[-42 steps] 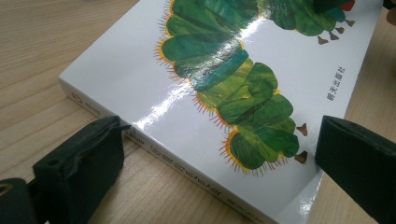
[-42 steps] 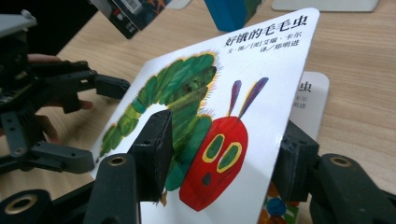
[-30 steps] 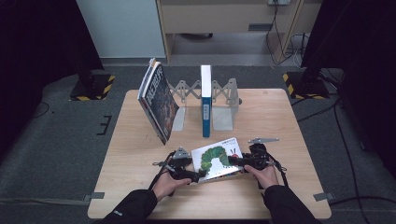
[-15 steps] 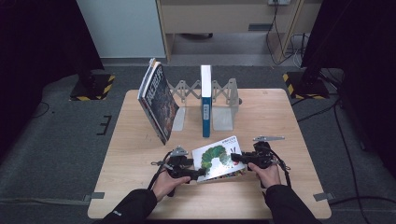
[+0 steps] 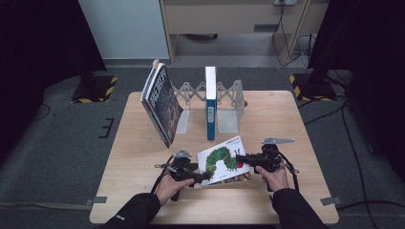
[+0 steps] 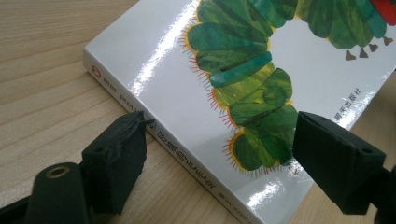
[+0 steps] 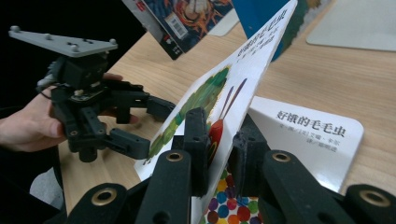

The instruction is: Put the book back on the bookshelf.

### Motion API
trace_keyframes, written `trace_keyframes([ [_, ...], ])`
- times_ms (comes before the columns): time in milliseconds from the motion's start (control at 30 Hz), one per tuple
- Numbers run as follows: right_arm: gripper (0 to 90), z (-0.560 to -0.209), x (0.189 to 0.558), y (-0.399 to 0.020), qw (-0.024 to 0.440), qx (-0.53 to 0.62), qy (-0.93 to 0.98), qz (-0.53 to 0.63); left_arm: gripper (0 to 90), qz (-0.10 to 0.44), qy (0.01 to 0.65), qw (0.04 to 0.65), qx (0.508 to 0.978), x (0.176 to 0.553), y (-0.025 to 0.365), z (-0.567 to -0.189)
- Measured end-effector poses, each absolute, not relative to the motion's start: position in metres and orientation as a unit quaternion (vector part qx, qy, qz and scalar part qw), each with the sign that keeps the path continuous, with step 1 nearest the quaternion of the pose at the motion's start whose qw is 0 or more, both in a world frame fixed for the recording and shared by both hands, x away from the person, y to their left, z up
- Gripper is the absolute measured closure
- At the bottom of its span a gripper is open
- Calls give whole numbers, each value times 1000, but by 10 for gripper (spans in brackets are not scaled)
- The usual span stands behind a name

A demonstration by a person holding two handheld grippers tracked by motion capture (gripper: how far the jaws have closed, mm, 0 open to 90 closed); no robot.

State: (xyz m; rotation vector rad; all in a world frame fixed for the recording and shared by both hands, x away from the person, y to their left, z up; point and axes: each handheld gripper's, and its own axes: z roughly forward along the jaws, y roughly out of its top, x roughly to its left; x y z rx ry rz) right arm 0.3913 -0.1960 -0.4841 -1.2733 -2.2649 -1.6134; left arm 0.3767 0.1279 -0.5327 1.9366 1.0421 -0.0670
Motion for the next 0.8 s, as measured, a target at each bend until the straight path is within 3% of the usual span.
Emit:
trace_keyframes([
  [800, 800, -478, 388, -199, 42, -399, -738, -542, 154, -35, 414, 460, 785, 377, 128, -534],
])
